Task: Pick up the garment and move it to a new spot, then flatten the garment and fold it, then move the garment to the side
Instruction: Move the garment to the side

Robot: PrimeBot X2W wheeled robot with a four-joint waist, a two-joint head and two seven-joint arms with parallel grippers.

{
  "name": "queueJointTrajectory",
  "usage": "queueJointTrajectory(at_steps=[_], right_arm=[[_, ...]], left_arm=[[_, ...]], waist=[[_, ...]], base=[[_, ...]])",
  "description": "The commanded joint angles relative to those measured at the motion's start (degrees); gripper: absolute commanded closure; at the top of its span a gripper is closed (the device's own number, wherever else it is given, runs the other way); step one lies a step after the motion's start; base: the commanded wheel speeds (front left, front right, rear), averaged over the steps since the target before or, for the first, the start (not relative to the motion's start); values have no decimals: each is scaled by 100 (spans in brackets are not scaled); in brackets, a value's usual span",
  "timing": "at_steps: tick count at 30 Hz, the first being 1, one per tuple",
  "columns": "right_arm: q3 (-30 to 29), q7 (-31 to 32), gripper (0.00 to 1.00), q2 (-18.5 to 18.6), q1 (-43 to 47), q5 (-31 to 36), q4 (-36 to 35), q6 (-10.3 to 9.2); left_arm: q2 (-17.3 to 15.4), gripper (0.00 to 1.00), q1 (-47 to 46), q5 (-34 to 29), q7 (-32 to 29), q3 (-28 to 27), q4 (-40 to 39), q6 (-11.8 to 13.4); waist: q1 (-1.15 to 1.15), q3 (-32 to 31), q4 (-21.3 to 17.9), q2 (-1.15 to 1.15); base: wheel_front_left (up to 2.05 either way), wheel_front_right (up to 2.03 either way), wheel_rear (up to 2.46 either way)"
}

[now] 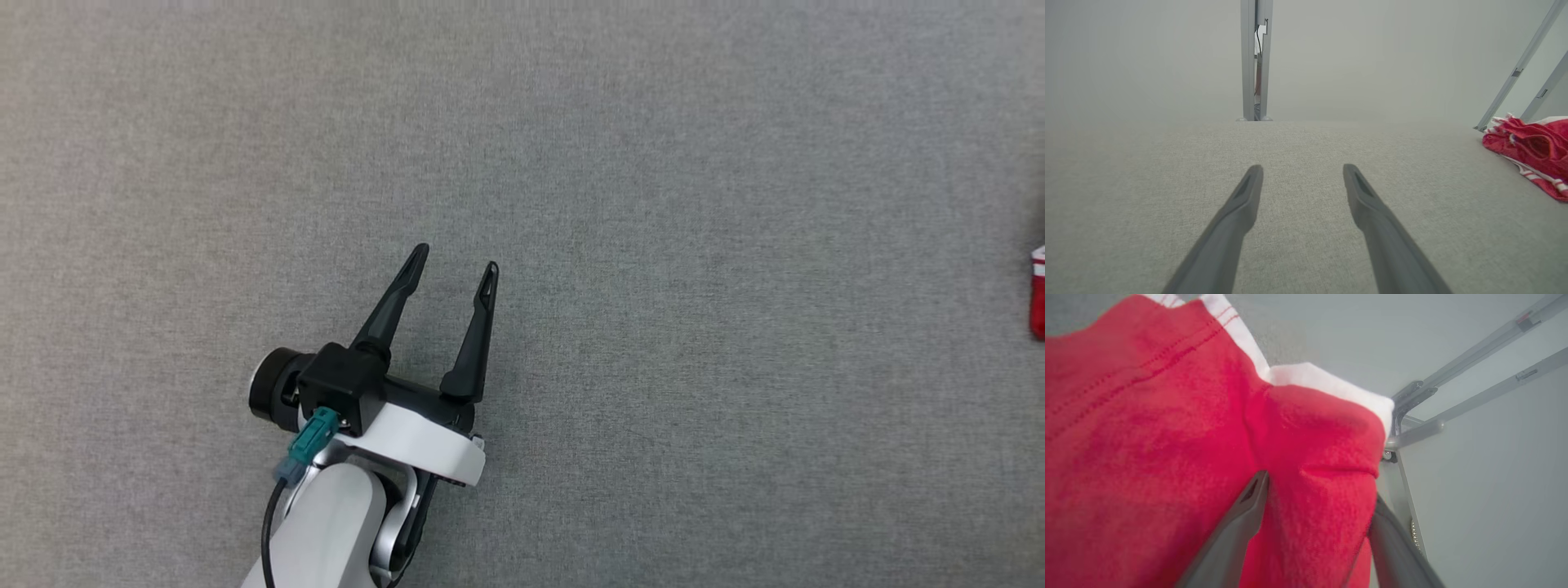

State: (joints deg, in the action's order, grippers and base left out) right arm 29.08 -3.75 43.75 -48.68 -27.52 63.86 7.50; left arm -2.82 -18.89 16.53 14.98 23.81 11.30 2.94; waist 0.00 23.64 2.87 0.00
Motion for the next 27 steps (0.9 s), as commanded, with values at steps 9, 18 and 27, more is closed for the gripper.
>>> queueJointTrajectory(at_steps=[9,18,27], right_arm=[[233,424,0,121,-499,694,-24,-1],[-133,-266,0,-533,-465,573,-576,-1],[-1099,-1144,0,-1633,897,382,-2557,-1]], left_arm=[[-22,0,236,85,19,-50,19,33],[-22,0,676,20,19,-291,33,44],[-14,0,1144,-82,19,-1045,-164,137]], waist=[[0,-540,-71,0],[0,-1142,-161,0],[0,-1904,-277,0]], base=[[0,0,0],[0,0,0],[0,0,0]])
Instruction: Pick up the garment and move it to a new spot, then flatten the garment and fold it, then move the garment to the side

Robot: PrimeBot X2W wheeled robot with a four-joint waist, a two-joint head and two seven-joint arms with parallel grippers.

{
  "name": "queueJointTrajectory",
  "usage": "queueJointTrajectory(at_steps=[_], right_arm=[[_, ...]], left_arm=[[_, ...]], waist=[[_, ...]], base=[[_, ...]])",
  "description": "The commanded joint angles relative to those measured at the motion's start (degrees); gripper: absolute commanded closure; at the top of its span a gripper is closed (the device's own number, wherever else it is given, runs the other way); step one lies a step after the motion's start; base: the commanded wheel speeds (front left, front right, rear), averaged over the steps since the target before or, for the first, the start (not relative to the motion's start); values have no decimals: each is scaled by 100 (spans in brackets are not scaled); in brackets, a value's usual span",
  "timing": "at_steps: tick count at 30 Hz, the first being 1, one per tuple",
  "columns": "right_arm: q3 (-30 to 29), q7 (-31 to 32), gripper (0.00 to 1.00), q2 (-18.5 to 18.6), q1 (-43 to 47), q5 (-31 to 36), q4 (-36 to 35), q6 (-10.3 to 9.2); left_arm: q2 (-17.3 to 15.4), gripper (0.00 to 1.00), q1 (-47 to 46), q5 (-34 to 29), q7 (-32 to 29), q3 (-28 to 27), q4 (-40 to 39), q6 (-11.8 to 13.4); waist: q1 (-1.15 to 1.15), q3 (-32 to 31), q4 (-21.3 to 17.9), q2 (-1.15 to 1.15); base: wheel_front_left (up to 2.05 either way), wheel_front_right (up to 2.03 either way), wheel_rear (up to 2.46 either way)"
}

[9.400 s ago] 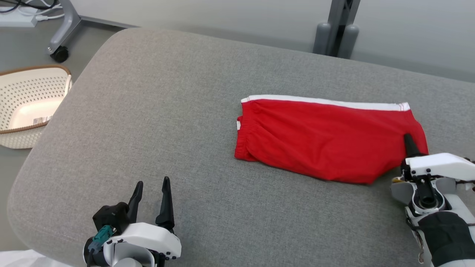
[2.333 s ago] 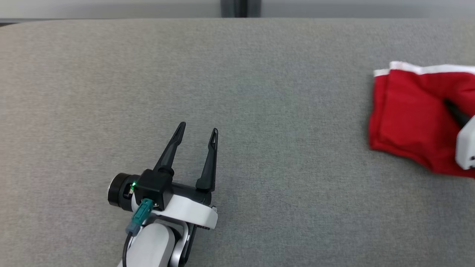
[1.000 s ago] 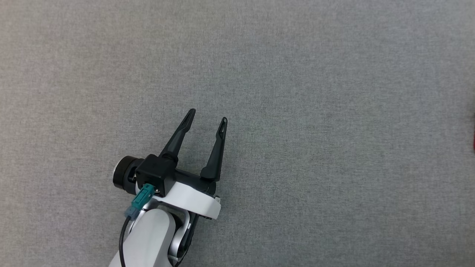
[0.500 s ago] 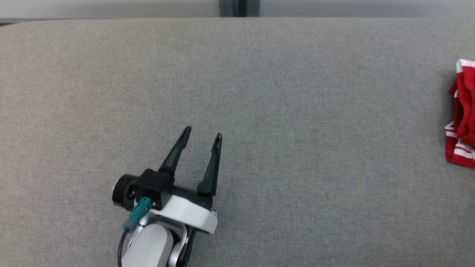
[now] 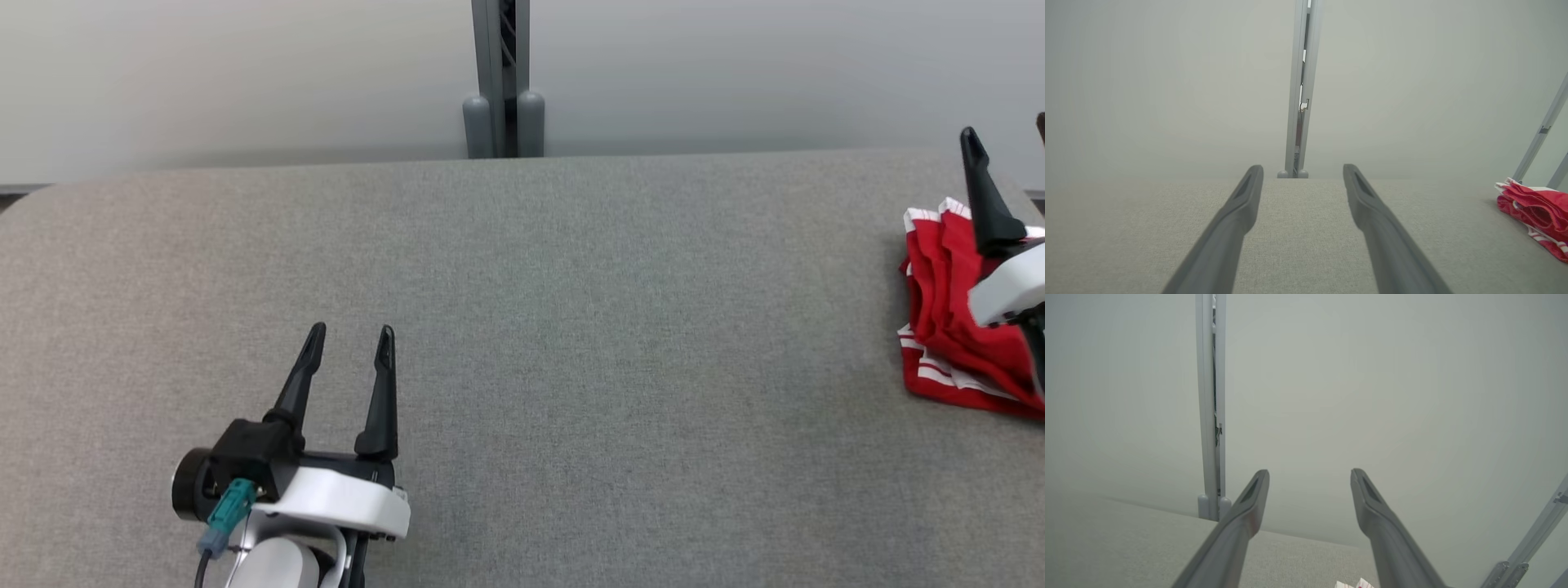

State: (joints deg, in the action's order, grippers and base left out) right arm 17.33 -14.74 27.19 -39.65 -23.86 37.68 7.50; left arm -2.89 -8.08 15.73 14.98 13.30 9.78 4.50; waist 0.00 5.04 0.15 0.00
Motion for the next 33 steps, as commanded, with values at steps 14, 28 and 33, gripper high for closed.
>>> queueJointTrajectory(at_steps=[14,28,33], right_arm=[[-1595,-45,0,-2121,3114,1902,-2702,-1],[-1509,-46,0,-2412,3534,2245,-2465,-1],[-1515,-46,0,-2420,3522,2258,-2429,-1]], left_arm=[[-10,0,617,-26,18,-268,72,-23],[-13,0,754,46,19,-218,215,60],[-13,0,757,147,18,-200,311,111]], waist=[[0,-510,105,0],[0,-556,305,0],[0,-567,331,0]], base=[[0,0,0],[0,0,0],[0,0,0]])
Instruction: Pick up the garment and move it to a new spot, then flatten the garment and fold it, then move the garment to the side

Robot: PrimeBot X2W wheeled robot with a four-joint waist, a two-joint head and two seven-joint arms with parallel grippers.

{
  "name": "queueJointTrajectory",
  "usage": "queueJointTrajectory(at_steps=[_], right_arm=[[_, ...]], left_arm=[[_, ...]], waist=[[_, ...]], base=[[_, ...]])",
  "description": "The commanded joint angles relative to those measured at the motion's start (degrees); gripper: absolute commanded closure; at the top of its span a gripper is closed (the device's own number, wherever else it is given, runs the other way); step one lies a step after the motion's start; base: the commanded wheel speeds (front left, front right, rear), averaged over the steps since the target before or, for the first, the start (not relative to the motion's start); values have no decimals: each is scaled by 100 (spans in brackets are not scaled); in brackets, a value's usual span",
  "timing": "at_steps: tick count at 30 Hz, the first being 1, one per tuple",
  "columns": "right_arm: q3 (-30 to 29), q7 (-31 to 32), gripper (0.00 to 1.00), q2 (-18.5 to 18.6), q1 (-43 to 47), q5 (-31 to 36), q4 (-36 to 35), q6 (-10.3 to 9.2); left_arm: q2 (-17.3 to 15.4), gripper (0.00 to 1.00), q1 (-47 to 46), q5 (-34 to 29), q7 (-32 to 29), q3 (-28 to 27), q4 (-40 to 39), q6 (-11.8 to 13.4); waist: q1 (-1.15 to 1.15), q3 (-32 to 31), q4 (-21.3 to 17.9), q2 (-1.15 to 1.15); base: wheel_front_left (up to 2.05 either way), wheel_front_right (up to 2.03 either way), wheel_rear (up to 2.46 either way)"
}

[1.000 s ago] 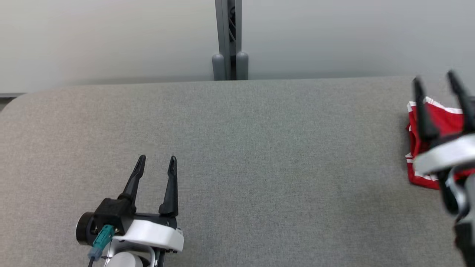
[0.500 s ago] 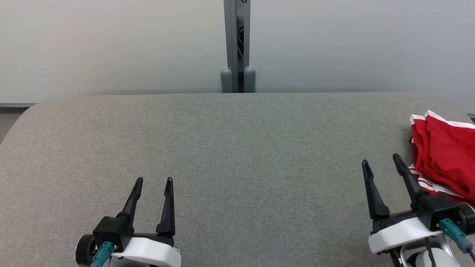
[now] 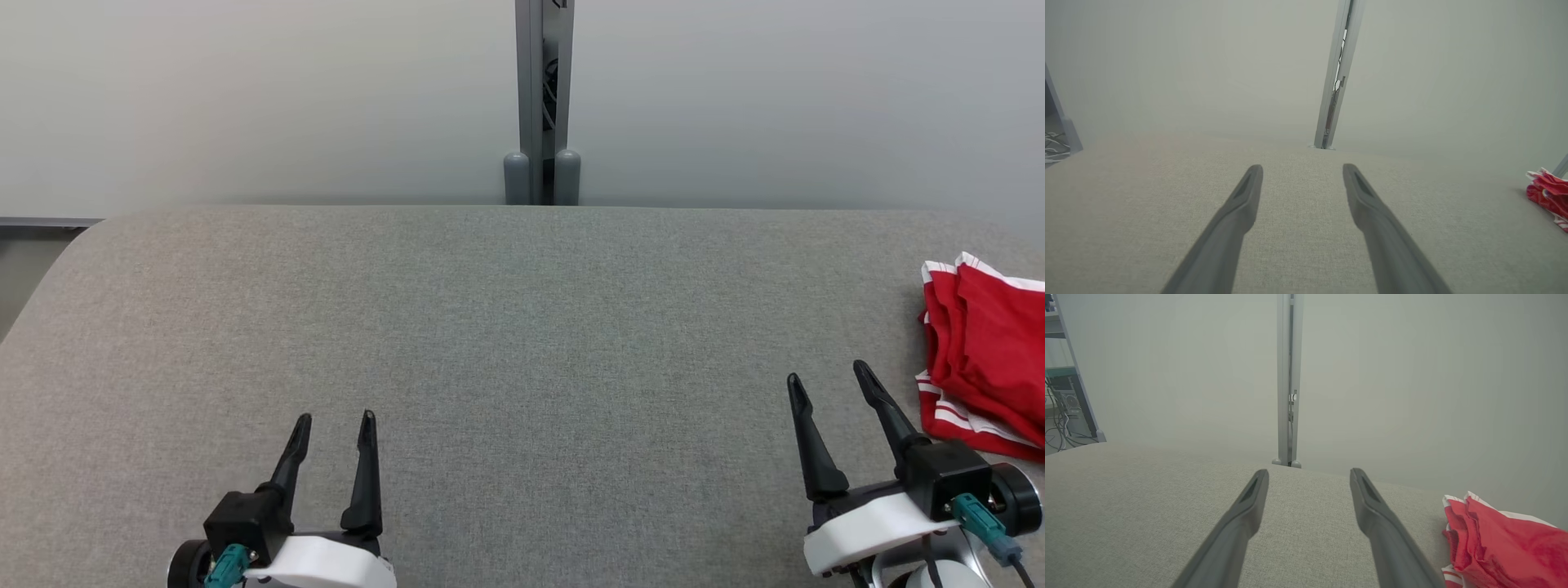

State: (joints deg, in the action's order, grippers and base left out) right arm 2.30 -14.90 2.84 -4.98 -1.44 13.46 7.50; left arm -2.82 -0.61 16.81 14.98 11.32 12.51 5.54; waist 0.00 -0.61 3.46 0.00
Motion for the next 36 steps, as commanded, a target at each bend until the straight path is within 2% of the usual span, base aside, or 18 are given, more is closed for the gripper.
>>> queueJointTrajectory(at_steps=[1,4,26,35,36], right_arm=[[-7,-30,0,14,52,13,0,-1],[-6,-30,0,16,59,-7,25,-1],[155,-30,0,17,64,-12,129,-1],[183,-30,0,17,56,12,139,-1],[189,0,100,-15,27,-14,141,0]], left_arm=[[-22,0,-5,64,19,-23,26,12],[-20,0,-31,169,19,-88,5,43],[-22,0,11,768,19,-283,310,-348],[-22,0,23,920,19,-331,364,-354],[1,100,14,920,-1,-305,365,-353]], waist=[[0,-5,1,0],[0,-12,2,0],[0,-44,10,0],[0,-39,48,0],[0,-39,49,0]], base=[[0,0,0],[0,0,0],[0,0,0],[0,0,0],[0,0,0]])
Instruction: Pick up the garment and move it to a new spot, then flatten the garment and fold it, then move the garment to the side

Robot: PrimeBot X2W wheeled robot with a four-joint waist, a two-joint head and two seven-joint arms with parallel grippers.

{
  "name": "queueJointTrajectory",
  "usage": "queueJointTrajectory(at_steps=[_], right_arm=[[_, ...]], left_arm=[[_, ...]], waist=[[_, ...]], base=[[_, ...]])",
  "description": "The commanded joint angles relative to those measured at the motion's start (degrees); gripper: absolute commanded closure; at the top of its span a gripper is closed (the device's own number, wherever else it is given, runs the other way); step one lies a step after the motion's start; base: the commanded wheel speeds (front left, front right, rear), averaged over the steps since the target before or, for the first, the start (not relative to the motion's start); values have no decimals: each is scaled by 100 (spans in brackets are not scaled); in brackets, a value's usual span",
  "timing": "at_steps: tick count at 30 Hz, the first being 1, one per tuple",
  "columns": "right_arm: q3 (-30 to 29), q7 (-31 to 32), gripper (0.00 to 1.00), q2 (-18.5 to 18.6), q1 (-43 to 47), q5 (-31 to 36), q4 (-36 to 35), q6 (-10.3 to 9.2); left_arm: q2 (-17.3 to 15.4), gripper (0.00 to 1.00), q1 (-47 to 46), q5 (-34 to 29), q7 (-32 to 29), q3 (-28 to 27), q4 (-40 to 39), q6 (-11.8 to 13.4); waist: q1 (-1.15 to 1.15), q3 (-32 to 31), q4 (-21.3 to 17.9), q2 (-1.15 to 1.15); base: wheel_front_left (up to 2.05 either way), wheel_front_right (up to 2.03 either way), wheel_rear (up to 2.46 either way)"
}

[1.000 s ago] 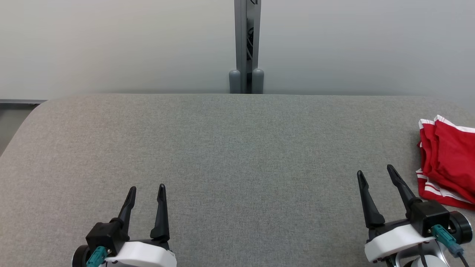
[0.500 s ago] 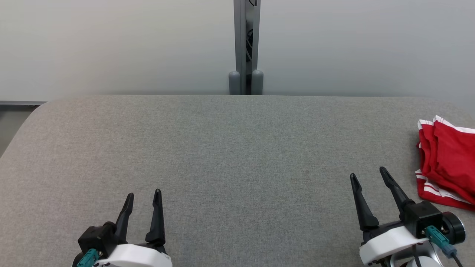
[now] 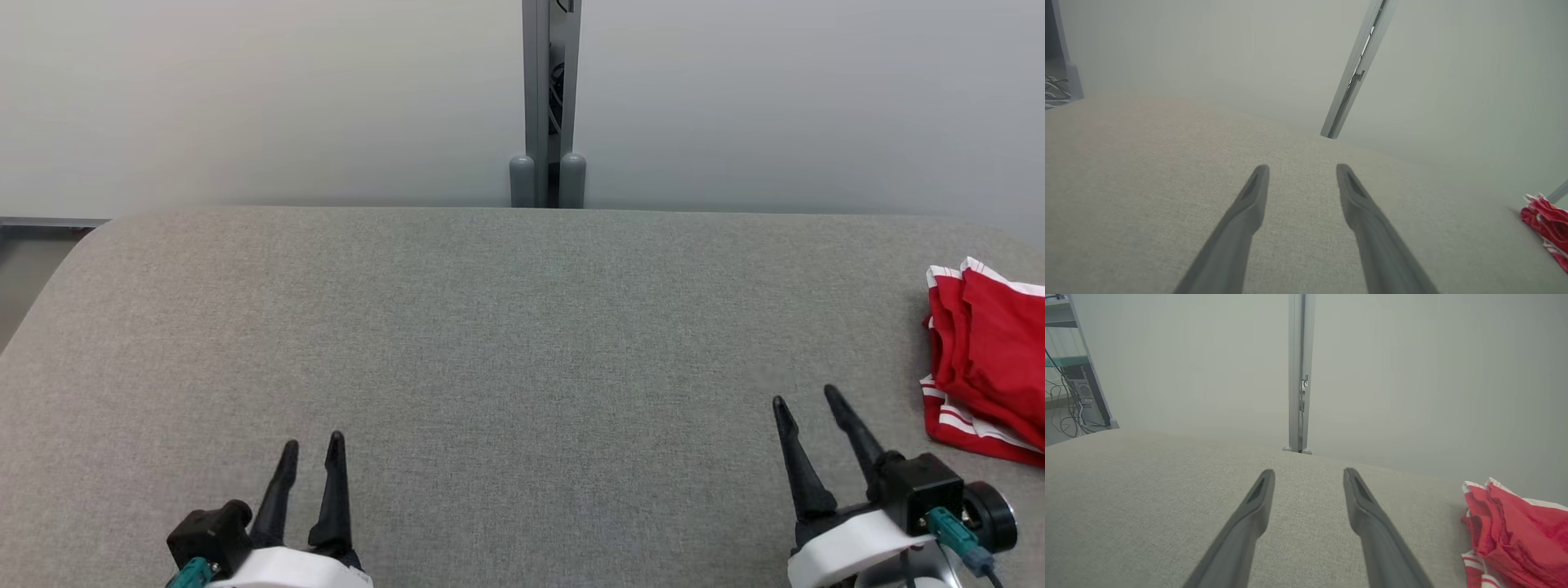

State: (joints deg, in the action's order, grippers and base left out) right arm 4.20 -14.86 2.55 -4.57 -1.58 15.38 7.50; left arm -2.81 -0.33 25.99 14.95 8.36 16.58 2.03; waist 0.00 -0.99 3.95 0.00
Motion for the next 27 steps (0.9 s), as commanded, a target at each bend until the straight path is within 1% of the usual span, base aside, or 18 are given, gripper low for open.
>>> queueJointTrajectory(at_steps=[1,4,16,27], right_arm=[[-3,1,100,0,-1,-6,1,0],[-36,59,100,-39,89,-98,121,0],[-456,556,100,-25,182,-1585,-51,0],[-757,915,100,-12,284,-2770,-214,0]], left_arm=[[0,100,1,6,-2,-1,-1,-2],[17,100,80,82,-34,14,108,-11],[13,100,-48,1175,-233,22,32,-158],[8,100,-162,2046,-389,31,-15,-283]], waist=[[0,0,0,0],[0,1,-3,0],[0,10,-41,0],[0,19,-76,0]], base=[[0,0,0],[0,0,0],[0,0,0],[0,0,0]])
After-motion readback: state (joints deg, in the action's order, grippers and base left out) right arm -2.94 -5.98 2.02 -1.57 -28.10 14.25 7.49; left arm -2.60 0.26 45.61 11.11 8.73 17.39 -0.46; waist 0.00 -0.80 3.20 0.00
